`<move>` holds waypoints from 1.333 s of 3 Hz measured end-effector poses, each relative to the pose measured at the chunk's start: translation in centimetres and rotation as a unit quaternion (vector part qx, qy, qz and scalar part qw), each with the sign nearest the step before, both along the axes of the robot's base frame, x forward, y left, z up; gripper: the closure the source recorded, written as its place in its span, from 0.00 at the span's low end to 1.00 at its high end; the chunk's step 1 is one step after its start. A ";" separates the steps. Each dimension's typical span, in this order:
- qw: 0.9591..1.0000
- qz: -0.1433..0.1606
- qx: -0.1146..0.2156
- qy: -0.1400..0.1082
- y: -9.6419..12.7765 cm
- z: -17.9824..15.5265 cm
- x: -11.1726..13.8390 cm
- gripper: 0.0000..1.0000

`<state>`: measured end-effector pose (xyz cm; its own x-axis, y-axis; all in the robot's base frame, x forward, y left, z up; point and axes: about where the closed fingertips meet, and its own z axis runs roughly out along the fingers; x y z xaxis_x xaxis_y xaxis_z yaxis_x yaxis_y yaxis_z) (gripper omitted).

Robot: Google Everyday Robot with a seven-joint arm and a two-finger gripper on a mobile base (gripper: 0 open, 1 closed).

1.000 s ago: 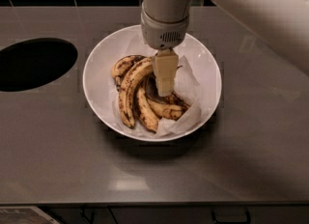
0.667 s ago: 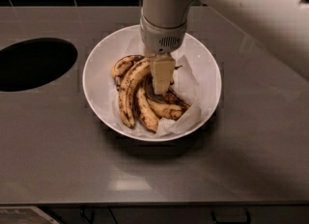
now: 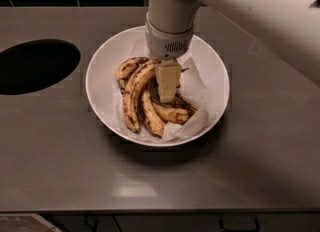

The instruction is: Pick banana from white bowl

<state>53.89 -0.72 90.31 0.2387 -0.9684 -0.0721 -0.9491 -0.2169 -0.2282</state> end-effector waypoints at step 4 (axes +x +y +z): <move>1.000 0.017 0.000 -0.003 1.5 0.2 -0.5 0.66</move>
Offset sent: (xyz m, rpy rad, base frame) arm -0.0082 0.0212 0.0019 -0.0004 0.0008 0.0514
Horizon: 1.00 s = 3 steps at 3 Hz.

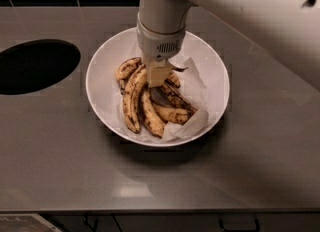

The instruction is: Pick banana from white bowl

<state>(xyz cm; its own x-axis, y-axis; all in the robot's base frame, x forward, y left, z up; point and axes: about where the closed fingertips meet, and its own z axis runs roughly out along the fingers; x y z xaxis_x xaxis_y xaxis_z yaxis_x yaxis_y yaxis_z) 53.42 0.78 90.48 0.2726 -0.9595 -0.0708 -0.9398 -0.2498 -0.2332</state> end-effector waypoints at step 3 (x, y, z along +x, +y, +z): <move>1.000 -0.005 0.001 -0.015 0.0 1.5 -0.4 1.00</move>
Offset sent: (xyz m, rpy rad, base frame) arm 0.0000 0.0000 0.0000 0.0000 0.0000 0.0000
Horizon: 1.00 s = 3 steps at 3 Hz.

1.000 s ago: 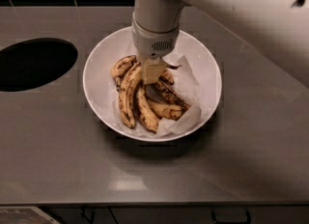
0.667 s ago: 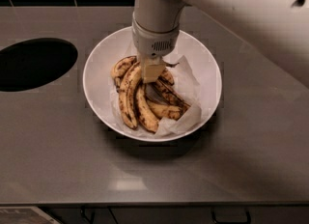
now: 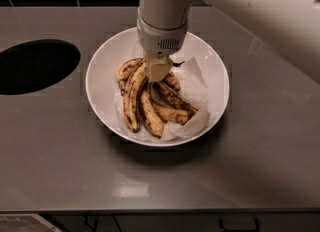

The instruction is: Pick banana from white bowl

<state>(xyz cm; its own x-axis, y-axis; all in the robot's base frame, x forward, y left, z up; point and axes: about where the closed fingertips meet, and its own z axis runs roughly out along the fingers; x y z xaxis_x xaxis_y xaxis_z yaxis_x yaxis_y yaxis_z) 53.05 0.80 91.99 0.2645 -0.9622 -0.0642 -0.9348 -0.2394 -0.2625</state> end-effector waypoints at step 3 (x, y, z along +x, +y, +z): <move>0.995 0.025 -0.023 -0.093 2.5 9.3 -3.0 1.00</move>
Offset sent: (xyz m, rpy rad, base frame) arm -0.0311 0.0267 0.0949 -0.0723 -0.1737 0.0550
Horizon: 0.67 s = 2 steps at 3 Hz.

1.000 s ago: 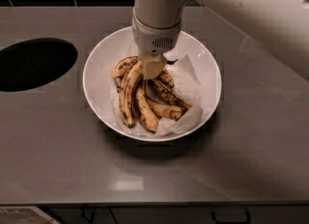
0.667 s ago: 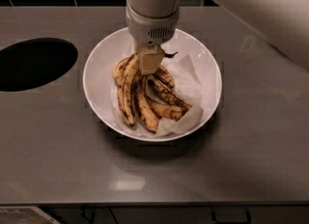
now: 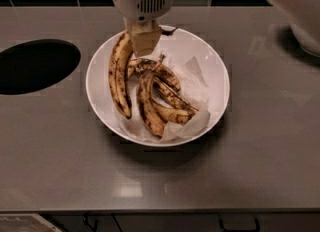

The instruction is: Pick banana from white bowl

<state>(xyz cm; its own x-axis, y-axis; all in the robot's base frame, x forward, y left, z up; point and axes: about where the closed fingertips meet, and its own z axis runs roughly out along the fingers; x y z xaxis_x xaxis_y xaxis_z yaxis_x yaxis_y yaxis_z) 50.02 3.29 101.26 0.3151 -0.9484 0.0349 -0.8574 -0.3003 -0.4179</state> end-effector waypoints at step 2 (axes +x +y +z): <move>0.999 0.013 0.004 -0.053 0.1 5.6 -2.7 1.00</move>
Offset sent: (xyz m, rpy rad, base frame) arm -0.0352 -0.0129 0.0626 -0.0155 -0.1005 0.0166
